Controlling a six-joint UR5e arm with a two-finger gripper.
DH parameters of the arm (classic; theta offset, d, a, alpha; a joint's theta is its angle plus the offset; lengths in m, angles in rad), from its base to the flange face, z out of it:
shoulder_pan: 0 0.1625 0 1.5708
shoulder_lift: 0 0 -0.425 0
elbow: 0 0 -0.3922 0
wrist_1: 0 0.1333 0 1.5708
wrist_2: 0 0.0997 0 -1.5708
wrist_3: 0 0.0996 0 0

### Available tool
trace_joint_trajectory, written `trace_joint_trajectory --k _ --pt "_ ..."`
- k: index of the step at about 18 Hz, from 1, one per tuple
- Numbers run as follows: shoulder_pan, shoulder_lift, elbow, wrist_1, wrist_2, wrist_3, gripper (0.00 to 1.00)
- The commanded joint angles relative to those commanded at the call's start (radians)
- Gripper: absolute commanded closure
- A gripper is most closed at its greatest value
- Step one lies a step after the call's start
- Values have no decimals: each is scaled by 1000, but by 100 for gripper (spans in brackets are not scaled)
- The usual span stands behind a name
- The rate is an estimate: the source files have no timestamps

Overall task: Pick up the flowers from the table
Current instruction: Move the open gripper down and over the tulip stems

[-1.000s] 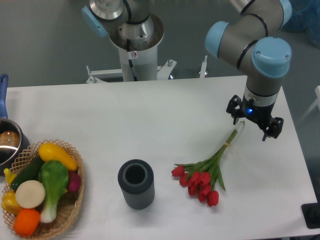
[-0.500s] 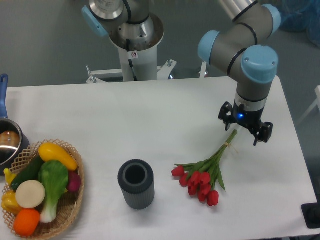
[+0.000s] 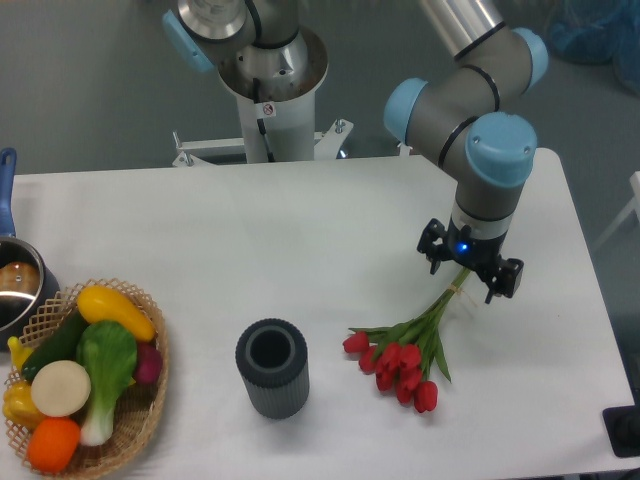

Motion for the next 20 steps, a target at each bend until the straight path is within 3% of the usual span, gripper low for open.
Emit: trace_joint_trajectory --k 4,16,18,20 --pt "-11 -34 0 40 -2 -14 0" --pt "-60 -86 8 45 -3 -18 1" --pt "-60 -88 9 45 -3 -17 17" --pt "-60 -81 3 48 -3 -15 40"
